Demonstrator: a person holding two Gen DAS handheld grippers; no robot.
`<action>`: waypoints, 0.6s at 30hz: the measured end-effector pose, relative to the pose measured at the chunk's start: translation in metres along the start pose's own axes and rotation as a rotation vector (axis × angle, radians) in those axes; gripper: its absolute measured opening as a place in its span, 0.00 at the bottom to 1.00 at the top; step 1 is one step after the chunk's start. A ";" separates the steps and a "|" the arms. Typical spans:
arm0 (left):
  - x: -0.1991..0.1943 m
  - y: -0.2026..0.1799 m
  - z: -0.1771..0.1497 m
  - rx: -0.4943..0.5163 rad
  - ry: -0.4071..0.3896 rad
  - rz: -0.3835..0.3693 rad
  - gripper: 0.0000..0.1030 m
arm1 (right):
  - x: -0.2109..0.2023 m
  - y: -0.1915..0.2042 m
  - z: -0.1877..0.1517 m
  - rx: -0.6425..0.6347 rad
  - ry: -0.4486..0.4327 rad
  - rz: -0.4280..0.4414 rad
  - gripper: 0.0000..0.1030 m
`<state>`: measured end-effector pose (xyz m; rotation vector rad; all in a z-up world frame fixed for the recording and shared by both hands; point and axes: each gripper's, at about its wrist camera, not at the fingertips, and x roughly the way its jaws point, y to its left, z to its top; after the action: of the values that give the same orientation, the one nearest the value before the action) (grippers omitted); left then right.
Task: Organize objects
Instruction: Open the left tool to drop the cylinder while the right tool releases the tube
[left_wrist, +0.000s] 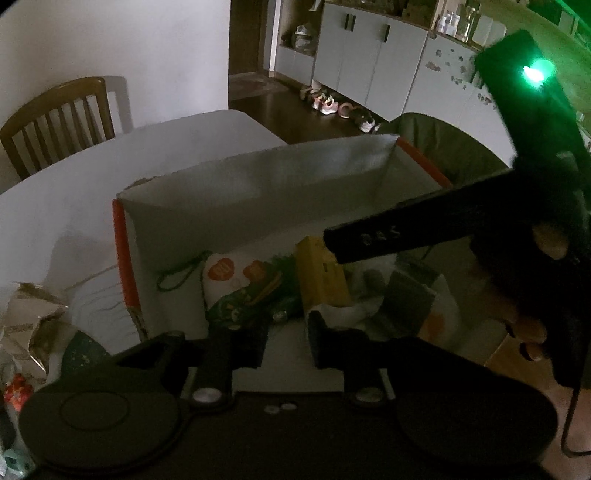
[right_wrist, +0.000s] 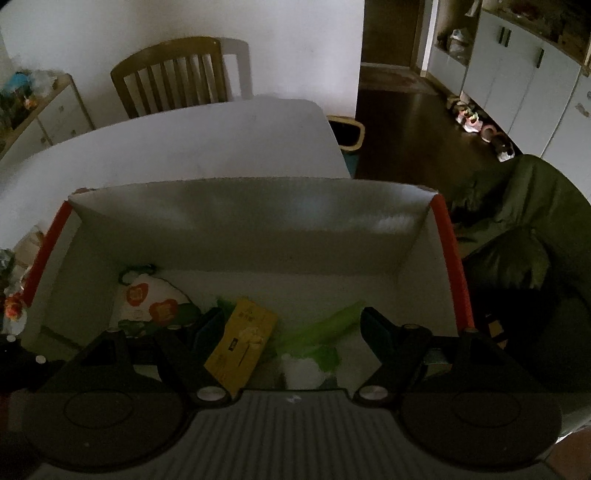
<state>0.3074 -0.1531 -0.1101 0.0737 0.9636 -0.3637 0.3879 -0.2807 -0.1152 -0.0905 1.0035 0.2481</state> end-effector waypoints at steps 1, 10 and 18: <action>-0.002 0.000 0.000 -0.001 -0.004 -0.002 0.22 | -0.004 -0.001 -0.001 0.001 -0.008 0.000 0.78; -0.027 0.000 0.002 -0.007 -0.055 -0.006 0.24 | -0.052 0.000 -0.010 -0.006 -0.097 0.049 0.78; -0.057 0.000 -0.002 -0.009 -0.114 -0.006 0.24 | -0.086 0.004 -0.021 -0.001 -0.148 0.077 0.78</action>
<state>0.2765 -0.1368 -0.0653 0.0416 0.8531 -0.3659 0.3256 -0.2947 -0.0541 -0.0334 0.8607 0.3211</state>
